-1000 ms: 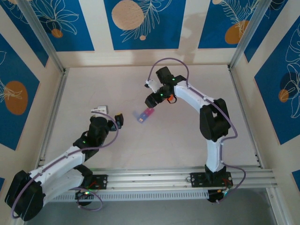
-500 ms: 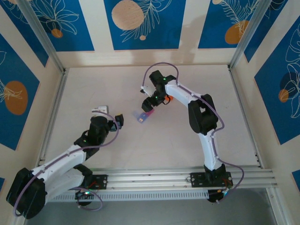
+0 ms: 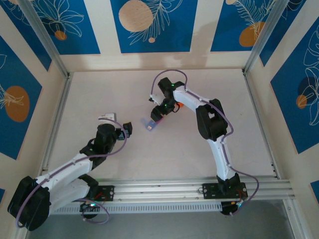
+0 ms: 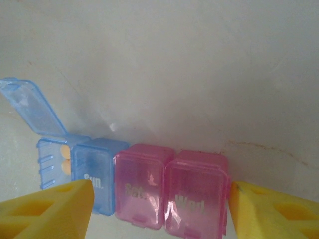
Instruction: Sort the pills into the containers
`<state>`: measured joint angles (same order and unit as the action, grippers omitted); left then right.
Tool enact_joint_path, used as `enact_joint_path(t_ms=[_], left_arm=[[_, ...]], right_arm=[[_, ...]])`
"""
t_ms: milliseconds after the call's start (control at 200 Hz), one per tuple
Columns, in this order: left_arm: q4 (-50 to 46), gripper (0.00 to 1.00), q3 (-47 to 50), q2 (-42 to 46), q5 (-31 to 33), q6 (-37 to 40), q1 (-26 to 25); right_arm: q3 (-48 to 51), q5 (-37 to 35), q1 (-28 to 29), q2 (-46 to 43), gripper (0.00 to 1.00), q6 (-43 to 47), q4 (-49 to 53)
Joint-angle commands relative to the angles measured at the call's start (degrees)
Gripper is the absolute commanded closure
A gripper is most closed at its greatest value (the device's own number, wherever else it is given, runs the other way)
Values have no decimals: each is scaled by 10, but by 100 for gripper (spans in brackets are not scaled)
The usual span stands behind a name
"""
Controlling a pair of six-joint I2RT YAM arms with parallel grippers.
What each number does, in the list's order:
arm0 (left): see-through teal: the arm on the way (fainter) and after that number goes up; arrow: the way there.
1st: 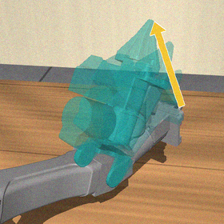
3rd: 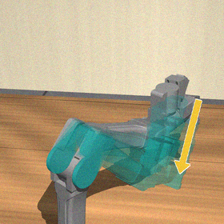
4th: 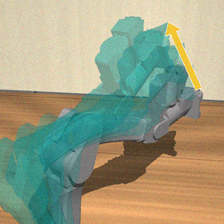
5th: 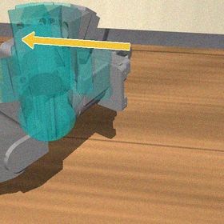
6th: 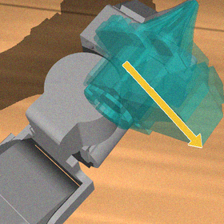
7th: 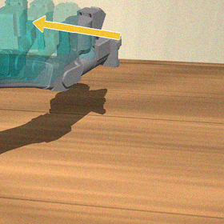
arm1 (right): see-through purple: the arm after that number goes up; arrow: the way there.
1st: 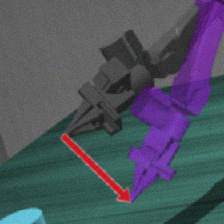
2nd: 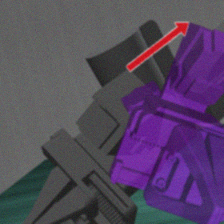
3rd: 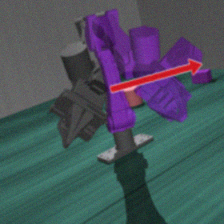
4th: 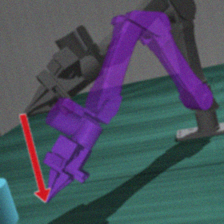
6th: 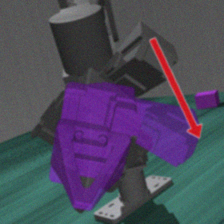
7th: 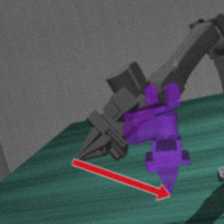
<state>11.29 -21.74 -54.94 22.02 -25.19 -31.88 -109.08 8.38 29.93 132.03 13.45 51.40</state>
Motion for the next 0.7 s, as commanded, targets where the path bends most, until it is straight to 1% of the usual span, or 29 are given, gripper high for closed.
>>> enact_joint_path(t_ms=[0, 95, 185, 330, 585, 695], left_arm=[[7, 0, 7, 6, -8, -7, 8], [3, 0, 7, 8, -8, -7, 7], [1, 0, 7, 8, -7, -6, 7], [3, 0, 6, 6, -5, -5, 7], [1, 0, -1, -4, -5, 2, 7], [-1, 0, -7, -15, -6, 3, 8]], right_arm=[[-20, 6, -2, 18, 28, 9, 23], [-14, 16, -3, 18, 29, 6, 20], [-8, 39, -3, 15, 34, -4, 19], [16, 59, 1, 2, 36, -28, 7], [86, 42, 7, -34, 36, -83, -39], [98, 38, 10, -38, 36, -89, -53]])
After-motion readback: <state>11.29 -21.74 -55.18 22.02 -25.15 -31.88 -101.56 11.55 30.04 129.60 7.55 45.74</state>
